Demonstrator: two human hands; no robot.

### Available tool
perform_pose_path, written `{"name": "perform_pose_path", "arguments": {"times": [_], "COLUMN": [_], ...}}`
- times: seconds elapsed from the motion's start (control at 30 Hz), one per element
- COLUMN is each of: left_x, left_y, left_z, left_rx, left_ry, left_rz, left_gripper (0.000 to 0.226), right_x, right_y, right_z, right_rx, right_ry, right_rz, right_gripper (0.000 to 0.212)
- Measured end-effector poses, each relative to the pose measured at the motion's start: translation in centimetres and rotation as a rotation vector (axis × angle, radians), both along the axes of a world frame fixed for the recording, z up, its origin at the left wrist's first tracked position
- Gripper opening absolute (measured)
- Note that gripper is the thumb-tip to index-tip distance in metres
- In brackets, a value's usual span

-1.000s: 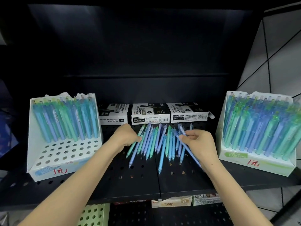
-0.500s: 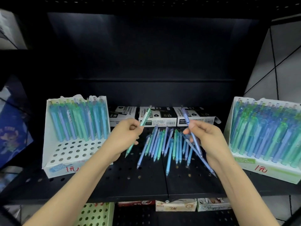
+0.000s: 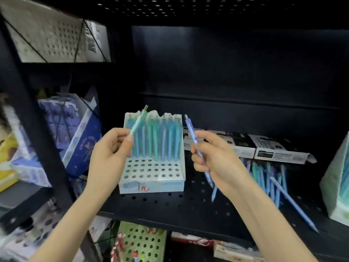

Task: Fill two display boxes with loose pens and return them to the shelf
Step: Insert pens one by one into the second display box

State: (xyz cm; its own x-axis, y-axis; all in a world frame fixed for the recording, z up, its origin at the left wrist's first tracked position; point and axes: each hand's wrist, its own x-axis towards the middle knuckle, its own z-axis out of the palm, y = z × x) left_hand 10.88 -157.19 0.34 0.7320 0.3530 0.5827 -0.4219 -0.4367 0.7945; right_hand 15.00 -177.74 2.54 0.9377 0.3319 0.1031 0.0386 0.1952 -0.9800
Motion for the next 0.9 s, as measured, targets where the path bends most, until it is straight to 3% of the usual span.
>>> {"name": "perform_pose_path", "arguments": {"times": [0.13,0.33,0.5,0.6,0.9], "left_x": [-0.2,0.5,0.6,0.5,0.5], "left_y": [1.9,2.4,2.3,1.9,1.8], "left_z": [-1.1,-1.7,-1.9,-1.8,-1.0], "left_rx": [-0.097,-0.358,-0.39,-0.452,-0.455], "left_ry": [0.007,0.179,0.247,0.287,0.324], "left_rz": [0.072,-0.076,-0.19,-0.267,-0.374], "left_gripper": [0.013,0.015,0.015,0.017,0.015], "right_x": [-0.3,-0.2,0.2,0.7,1.5], "right_y": [3.0,5.7,6.7,7.2,8.2], "right_z": [-0.3,-0.4,0.2,-0.1,-1.8], "right_rx": [-0.099,-0.226,-0.178,-0.17,-0.53], "right_ry": [-0.073,-0.28,-0.448,-0.454,-0.655], "right_rz": [-0.015,-0.202,-0.383,-0.452,-0.708], "right_gripper": [0.019,0.018,0.016,0.013,0.013]}}
